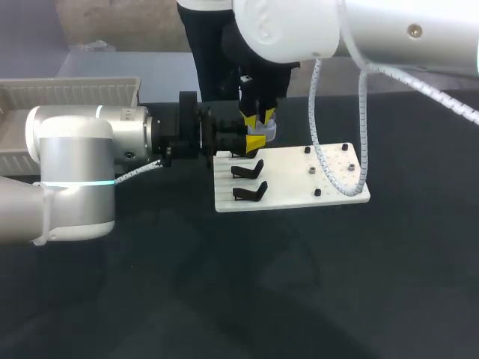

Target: Pick up each earbud case from the left stands, insert the matching earbuds, close the lid, and place the case in the box.

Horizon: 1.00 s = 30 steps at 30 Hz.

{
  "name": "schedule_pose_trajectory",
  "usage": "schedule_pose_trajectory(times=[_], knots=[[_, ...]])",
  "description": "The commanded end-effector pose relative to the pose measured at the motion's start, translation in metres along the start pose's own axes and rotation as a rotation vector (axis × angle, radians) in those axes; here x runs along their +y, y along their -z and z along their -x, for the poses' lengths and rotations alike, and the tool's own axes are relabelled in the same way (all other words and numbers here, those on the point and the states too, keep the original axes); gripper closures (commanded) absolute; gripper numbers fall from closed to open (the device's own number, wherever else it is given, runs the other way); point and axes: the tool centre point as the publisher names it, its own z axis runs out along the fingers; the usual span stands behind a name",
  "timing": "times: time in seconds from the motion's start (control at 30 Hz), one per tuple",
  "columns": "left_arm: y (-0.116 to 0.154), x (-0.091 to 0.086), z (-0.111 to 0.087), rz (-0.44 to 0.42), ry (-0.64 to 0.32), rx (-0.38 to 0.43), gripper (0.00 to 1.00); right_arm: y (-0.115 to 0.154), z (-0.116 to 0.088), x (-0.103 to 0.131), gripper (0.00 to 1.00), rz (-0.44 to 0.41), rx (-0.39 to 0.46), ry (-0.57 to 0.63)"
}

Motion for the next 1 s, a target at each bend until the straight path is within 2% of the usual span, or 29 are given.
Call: schedule_pose_trajectory(times=[0.03, 1.0], knots=[[-0.0005, -0.0014, -0.0002, 0.006, -0.002, -0.001, 1.0, 0.0002, 0.0041, -0.0006, 1.0, -0.003, 0.009, 0.002], [-0.0005, -0.0014, -0.0002, 0.006, -0.002, -0.001, 1.0, -0.0081, -0.0016, -0.0032, 1.0, -0.024, 0.03, 0.026]])
